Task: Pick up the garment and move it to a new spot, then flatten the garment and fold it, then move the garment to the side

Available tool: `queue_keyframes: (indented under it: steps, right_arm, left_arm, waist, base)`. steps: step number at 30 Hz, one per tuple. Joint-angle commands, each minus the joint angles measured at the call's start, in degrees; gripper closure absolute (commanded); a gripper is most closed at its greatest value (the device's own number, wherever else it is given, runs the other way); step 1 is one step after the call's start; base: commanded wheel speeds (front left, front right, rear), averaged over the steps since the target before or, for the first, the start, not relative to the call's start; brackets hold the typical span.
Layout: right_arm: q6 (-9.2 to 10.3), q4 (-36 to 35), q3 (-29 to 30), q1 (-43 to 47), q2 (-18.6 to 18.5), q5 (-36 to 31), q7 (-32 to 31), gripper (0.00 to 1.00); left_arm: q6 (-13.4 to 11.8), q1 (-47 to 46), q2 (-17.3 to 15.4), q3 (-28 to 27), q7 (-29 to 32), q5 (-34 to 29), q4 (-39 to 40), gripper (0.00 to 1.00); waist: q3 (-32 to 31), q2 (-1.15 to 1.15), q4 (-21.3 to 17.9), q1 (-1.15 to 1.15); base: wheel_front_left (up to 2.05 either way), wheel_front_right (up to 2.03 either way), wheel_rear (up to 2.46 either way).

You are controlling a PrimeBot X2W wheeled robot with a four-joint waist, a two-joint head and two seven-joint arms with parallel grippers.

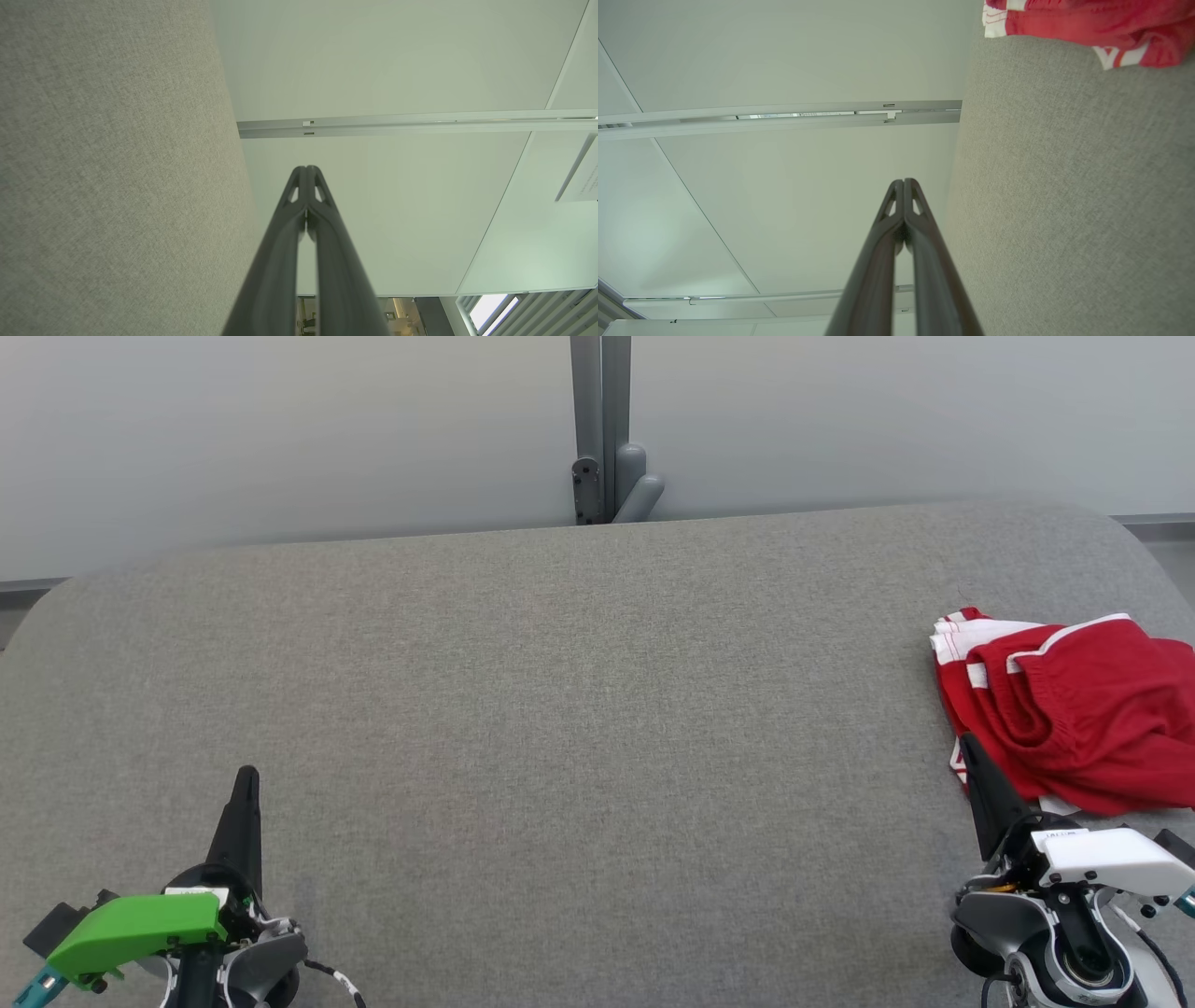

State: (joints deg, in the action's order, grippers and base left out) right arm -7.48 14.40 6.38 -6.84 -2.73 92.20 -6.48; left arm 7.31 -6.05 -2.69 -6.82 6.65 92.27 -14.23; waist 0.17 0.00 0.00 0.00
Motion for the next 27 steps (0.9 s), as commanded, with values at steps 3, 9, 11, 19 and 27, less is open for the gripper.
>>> queue_keyframes:
  steps: [3, 9, 11, 19, 27]
  right_arm:
    - [-0.02, -0.30, 0.08, 0.61, -0.28, 0.37, -0.15, 1.00]
    - [-0.02, -0.30, 0.08, 0.61, -0.28, 0.37, -0.15, 1.00]
    - [-0.02, -0.30, 0.08, 0.61, -0.28, 0.37, -0.15, 1.00]
    - [-0.02, -0.30, 0.07, 0.61, -0.28, 0.38, -0.15, 1.00]
    - [-0.02, -0.30, 0.07, 0.61, -0.28, 0.38, -0.15, 1.00]
  left_arm:
    - [0.37, -0.65, -0.36, -0.02, 0.18, 0.20, 0.20, 1.00]
    - [0.37, -0.65, -0.36, -0.02, 0.18, 0.19, 0.20, 1.00]
    - [0.37, -0.65, -0.36, -0.02, 0.18, 0.19, 0.20, 1.00]
    - [0.37, -0.65, -0.36, -0.02, 0.18, 0.19, 0.20, 1.00]
    - [0.37, -0.65, -0.36, -0.02, 0.18, 0.18, 0.21, 1.00]
  waist:
    - [0.00, 0.00, 0.00, 0.00]
    - [0.00, 0.00, 0.00, 0.00]
    - [0.00, 0.00, 0.00, 0.00]
    - [0.00, 0.00, 0.00, 0.00]
    - [0.00, 0.00, 0.00, 0.00]
  base:
    - [0.00, 0.00, 0.00]
    - [0.00, 0.00, 0.00]
    - [0.00, 0.00, 0.00]
    - [0.00, 0.00, 0.00]
    - [0.00, 0.00, 0.00]
